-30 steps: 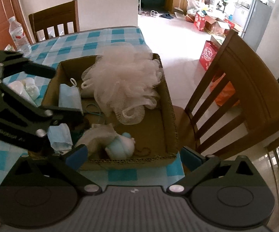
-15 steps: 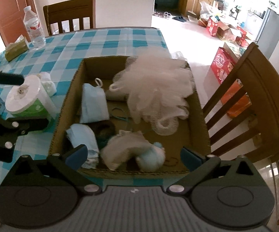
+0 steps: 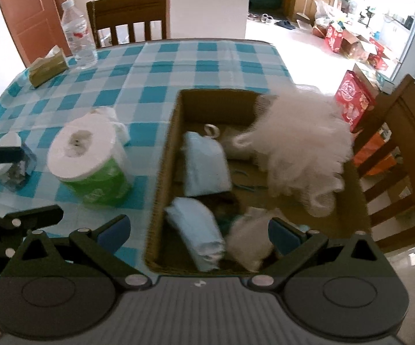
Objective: Organize soft objects
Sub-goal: 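Withdraw both tools from the box toward the remaining cloths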
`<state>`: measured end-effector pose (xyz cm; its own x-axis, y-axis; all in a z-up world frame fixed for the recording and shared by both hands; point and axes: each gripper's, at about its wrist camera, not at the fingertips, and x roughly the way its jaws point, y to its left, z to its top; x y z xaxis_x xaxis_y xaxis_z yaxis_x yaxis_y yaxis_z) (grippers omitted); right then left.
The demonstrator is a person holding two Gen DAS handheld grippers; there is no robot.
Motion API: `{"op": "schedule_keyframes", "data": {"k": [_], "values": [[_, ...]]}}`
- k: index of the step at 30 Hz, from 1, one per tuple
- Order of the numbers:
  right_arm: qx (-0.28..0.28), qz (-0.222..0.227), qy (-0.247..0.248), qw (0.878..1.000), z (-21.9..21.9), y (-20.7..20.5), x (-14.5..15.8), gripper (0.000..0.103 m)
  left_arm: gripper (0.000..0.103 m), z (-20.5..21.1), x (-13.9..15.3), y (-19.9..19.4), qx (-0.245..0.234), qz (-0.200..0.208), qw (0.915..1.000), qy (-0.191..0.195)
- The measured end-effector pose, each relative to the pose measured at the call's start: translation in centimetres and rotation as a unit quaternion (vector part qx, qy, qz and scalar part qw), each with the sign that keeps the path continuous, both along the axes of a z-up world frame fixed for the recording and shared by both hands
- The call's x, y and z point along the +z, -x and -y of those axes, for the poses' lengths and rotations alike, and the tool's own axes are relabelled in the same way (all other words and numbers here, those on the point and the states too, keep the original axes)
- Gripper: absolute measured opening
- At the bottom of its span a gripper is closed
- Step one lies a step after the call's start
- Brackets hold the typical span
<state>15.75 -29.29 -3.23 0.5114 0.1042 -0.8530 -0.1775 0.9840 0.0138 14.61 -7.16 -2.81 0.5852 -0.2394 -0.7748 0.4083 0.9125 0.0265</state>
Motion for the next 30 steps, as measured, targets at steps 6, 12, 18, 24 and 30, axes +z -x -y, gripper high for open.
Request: {"op": "schedule_keyframes", "data": {"k": [6,12,18,24,30], "values": [[0.009,-0.003,-0.011,1.000,-4.6,-0.1,0.4,0.103,0.098,-4.9,-0.4,0.6,0.022,-0.004,0.9997,-0.010],[0.018,-0.009,-0.015,1.000,-9.5,0.2,0.2,0.103,0.098,-8.7,-0.5,0.6,0.028,-0.011,0.9995,-0.012],[0.019,-0.009,-0.008,1.000,-12.6,-0.5,0.9,0.103,0.098,-9.9,-0.3,-0.4,0.028,-0.007,0.9996,-0.008],[0.029,-0.005,0.009,1.000,-13.6,-3.8,1.6,0.103,0.098,-10.1,-0.5,-1.7,0.046,-0.011,0.9989,-0.001],[0.052,-0.003,0.011,0.999,-14.1,-7.6,1.9,0.103,0.098,-10.1,-0.5,-2.9,0.060,-0.008,0.9981,-0.011]]}}
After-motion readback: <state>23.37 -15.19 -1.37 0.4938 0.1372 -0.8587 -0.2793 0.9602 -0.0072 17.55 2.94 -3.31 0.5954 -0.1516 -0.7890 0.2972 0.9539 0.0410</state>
